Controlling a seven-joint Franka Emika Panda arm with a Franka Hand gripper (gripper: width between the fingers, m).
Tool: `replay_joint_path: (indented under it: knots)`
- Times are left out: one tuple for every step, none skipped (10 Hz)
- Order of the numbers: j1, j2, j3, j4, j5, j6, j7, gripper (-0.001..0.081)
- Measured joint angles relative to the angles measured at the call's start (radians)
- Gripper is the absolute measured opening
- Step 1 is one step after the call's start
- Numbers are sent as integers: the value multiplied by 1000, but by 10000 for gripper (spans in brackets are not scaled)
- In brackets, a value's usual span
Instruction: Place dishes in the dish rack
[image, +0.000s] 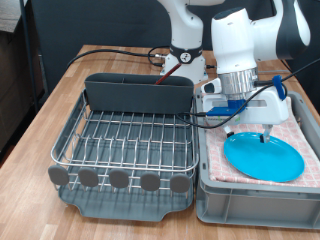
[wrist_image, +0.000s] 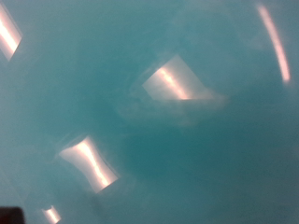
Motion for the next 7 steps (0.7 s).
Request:
replay_joint_path:
  knots:
    - [19,0,-22,0,-11,0,15,694]
    - [38,0,-43,0,-22,-1,31,534]
    - [56,0,-63,0,-34,-3,45,534]
    - [72,0,-81,0,-46,-5,60,355]
    - [85,0,-96,0,-57,-8,72,355]
    - [94,0,-106,0,-62,-11,80,157]
    - [99,0,-115,0,-64,-15,84,157]
